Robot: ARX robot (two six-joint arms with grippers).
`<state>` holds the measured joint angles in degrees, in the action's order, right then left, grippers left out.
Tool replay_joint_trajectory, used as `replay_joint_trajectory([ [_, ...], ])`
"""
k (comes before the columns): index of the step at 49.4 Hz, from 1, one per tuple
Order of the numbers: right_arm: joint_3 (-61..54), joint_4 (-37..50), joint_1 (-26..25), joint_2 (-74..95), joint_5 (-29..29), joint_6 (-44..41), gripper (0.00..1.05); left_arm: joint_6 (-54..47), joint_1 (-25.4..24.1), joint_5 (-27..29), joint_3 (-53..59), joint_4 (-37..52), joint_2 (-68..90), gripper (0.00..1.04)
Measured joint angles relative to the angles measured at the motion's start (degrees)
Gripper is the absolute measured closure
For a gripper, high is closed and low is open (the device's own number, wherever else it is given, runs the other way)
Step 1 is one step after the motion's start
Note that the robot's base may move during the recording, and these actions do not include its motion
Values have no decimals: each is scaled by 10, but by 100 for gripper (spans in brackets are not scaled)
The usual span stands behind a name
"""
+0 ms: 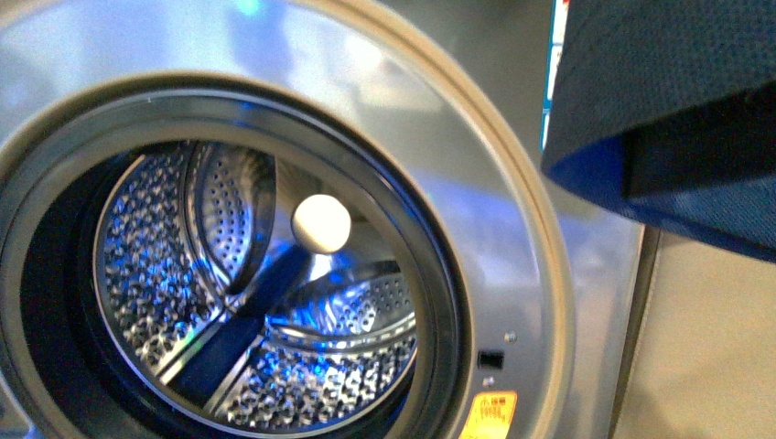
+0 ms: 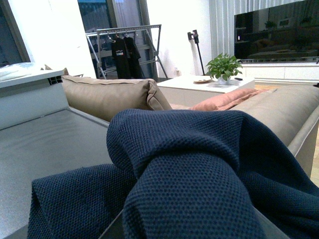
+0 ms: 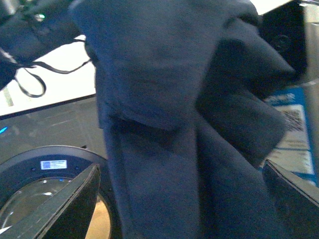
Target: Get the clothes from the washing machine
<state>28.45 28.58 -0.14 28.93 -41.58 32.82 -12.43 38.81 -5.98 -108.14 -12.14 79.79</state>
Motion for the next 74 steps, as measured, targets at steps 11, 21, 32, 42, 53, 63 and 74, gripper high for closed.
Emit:
replay_joint_trajectory([
  [11, 75, -22, 107, 50, 38, -68, 8, 0, 0, 0, 0, 0, 0, 86],
  [21, 135, -17, 172, 116, 76, -113, 8, 0, 0, 0, 0, 0, 0, 86],
  [32, 181, -6, 201, 197, 115, -129, 8, 0, 0, 0, 0, 0, 0, 86],
  [42, 218, 8, 218, 259, 140, -115, 8, 0, 0, 1, 0, 0, 0, 86],
  [53, 258, 5, 266, 309, 161, -112, 8, 0, 0, 1, 0, 0, 0, 86],
  [63, 275, -4, 309, 336, 186, -115, 8, 0, 0, 3, 0, 0, 0, 86],
  [74, 311, -13, 332, 377, 263, -132, 8, 0, 0, 4, 0, 0, 0, 86],
])
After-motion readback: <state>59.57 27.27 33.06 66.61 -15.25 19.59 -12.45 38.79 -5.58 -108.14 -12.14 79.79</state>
